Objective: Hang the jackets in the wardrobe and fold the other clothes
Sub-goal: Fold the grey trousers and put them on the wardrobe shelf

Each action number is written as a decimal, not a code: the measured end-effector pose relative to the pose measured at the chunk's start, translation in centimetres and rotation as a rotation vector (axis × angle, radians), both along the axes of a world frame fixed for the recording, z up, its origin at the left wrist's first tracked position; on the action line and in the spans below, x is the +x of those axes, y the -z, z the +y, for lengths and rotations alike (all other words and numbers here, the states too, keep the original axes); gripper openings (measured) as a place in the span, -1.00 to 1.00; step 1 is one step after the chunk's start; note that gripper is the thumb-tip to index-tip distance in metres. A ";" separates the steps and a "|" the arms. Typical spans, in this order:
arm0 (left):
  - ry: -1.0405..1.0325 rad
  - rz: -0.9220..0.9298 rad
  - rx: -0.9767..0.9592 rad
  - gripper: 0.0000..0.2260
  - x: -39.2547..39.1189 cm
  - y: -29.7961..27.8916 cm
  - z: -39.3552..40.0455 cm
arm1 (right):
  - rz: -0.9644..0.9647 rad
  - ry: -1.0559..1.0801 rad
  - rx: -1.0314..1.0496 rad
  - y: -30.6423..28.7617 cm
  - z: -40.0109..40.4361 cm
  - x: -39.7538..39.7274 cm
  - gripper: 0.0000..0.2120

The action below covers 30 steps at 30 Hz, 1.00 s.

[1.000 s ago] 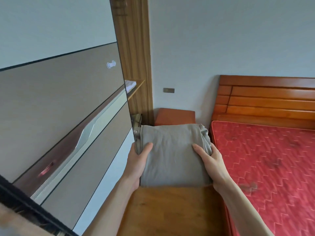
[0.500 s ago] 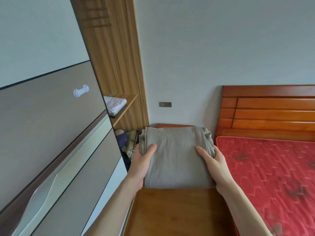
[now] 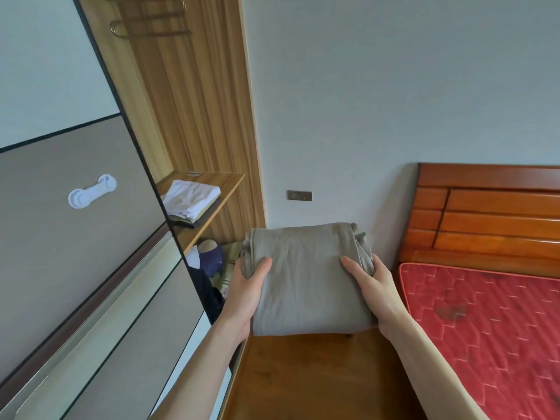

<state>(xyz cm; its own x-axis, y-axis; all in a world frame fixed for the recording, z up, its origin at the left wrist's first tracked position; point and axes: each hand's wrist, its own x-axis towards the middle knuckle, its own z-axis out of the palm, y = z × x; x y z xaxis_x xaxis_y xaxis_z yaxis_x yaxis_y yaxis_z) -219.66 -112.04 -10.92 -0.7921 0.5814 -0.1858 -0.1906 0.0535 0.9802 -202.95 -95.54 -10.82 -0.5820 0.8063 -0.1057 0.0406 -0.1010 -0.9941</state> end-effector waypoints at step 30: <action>-0.285 -0.091 0.081 -0.78 -37.9 2.8 21.4 | -0.089 -0.266 0.066 2.0 25.7 -43.0 -0.70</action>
